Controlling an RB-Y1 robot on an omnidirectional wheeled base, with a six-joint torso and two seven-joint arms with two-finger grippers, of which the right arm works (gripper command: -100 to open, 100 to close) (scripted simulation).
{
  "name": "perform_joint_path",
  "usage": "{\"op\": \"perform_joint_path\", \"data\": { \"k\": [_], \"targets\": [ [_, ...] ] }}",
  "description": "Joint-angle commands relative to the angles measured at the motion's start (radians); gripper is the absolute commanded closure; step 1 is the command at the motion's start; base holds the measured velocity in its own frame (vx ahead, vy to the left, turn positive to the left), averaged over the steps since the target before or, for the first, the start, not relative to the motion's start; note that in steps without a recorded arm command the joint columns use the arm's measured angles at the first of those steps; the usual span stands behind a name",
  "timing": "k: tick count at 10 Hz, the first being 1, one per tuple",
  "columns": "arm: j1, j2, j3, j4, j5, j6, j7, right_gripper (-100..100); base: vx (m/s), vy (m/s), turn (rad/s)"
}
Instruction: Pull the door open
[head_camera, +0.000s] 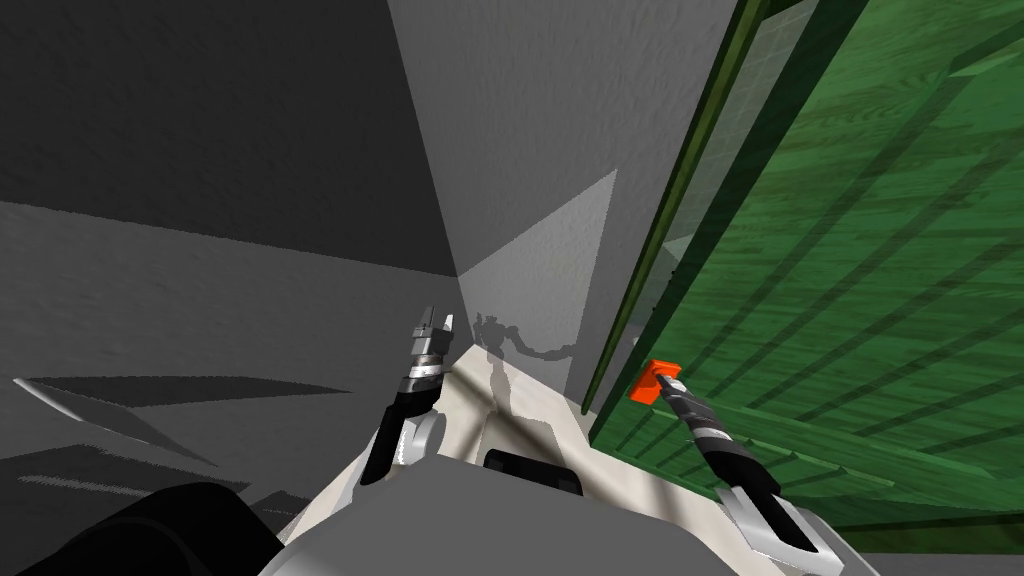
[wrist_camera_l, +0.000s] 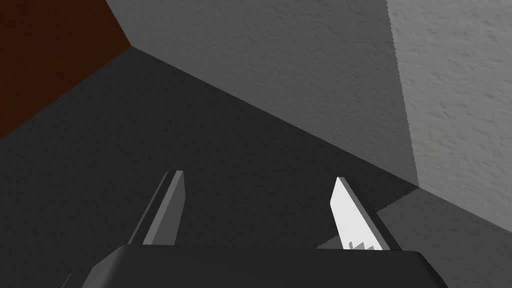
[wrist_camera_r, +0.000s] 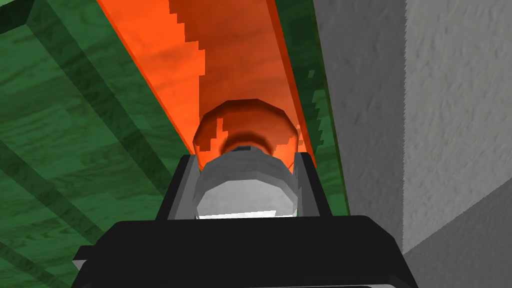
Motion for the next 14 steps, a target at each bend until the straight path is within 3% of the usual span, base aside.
{"op": "perform_joint_path", "data": {
  "k": [1, 4, 14],
  "targets": [
    [-0.009, 0.000, -0.004, 0.005, -0.020, 0.005, -0.050, 100, -0.073, -0.051, 0.066],
    [-0.016, 0.005, -0.003, 0.007, -0.034, 0.008, -0.097, 100, -0.048, -0.033, 0.044],
    [-0.065, 0.039, 0.005, 0.027, -0.131, 0.031, -0.339, 100, -0.063, -0.044, 0.061]
  ]
}}
